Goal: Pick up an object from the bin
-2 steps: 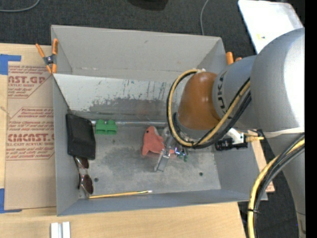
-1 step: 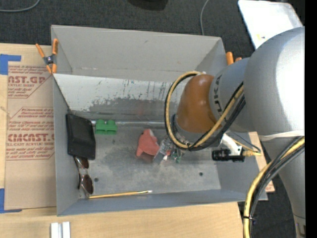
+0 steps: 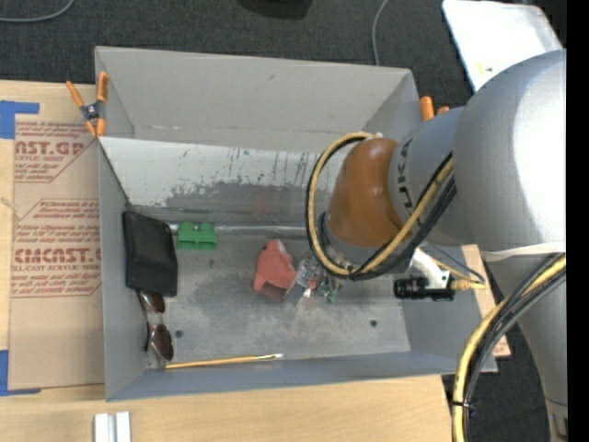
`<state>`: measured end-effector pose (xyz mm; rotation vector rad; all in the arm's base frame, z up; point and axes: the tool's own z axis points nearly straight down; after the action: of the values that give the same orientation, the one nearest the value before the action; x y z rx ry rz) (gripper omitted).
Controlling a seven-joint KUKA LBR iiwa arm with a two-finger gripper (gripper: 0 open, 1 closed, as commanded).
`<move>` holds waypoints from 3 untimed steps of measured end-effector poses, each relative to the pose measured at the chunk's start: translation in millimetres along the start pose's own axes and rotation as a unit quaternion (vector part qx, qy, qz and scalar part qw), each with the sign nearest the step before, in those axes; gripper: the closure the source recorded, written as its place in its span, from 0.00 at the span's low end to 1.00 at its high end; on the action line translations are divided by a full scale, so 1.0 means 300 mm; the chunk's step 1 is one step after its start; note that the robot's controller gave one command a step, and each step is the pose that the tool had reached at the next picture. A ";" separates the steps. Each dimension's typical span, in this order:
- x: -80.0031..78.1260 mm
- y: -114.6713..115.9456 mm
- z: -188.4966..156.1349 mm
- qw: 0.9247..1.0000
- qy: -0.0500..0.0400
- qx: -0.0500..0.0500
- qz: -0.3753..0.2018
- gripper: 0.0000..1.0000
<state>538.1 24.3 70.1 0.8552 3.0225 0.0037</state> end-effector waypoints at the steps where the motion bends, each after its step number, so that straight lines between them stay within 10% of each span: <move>1: 0.004 -0.001 -0.050 1.000 0.002 0.001 0.000 1.00; 3: 0.003 0.002 -0.119 1.000 0.000 -0.001 -0.001 1.00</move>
Offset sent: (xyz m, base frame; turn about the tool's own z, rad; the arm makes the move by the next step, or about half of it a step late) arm -0.0015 0.0003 0.0387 -0.0003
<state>537.7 25.3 105.8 0.8525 3.0238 0.0065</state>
